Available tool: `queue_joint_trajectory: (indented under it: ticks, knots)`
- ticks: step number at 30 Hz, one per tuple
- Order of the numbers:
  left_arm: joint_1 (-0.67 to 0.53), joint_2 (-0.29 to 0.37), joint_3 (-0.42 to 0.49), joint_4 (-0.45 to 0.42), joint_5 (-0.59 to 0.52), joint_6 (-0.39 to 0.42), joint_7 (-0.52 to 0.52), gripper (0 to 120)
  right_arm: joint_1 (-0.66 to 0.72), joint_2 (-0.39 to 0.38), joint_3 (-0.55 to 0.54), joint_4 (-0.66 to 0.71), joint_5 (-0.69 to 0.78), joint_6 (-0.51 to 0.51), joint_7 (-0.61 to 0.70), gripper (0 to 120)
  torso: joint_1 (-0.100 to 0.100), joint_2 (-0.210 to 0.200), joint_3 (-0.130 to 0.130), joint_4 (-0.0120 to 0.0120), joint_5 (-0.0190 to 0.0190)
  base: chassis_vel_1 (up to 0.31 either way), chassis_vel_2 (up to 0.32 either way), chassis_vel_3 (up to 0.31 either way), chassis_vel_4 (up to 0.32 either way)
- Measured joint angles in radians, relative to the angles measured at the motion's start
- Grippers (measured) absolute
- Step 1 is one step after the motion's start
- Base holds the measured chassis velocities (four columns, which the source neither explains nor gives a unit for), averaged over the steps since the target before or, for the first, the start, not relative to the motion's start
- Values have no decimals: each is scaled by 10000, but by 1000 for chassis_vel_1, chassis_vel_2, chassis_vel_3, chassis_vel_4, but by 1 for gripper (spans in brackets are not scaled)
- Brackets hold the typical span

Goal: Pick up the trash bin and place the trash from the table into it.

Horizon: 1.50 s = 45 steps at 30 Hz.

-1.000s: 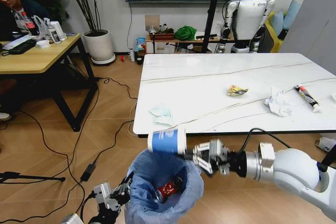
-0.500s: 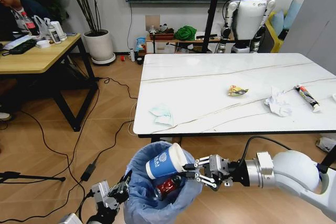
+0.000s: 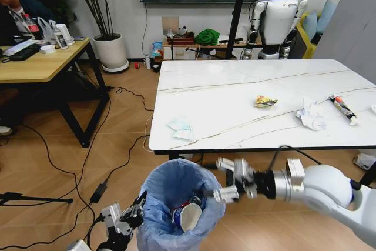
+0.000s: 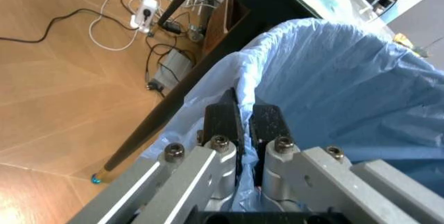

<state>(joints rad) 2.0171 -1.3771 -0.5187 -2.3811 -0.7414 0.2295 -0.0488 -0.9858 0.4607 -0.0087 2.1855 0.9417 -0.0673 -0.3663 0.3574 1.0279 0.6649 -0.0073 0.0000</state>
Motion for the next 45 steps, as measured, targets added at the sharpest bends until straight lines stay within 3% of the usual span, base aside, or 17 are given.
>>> queue_joint_trajectory:
  ticks: [4, 8, 22, 45]
  knots:
    - [160, 15, -80, -82, 59, 0, 42, 0, 562, 862, -685, -453, 328, -437, 2747, 98, 0, 0, 0, -3, 2, 0, 0, 0, 0]
    - [323, -103, -194, -197, 169, -13, 81, 0, 1122, 1626, -1183, -1065, 251, -902, 3753, 100, 0, 0, 0, -3, 1, 0, 0, 0, 0]
    - [474, -564, -389, -279, 395, -60, 141, 0, 3541, 3306, -3212, -2916, -153, -1324, 4366, 100, 0, 0, 1, -2, -2, 0, 0, 0, 0]
    - [360, -444, -543, -305, 103, -82, 141, 0, 4123, 3550, -3958, -3825, -292, -1389, 4220, 100, 0, 0, 0, -3, 0, 0, 0, 0, 0]
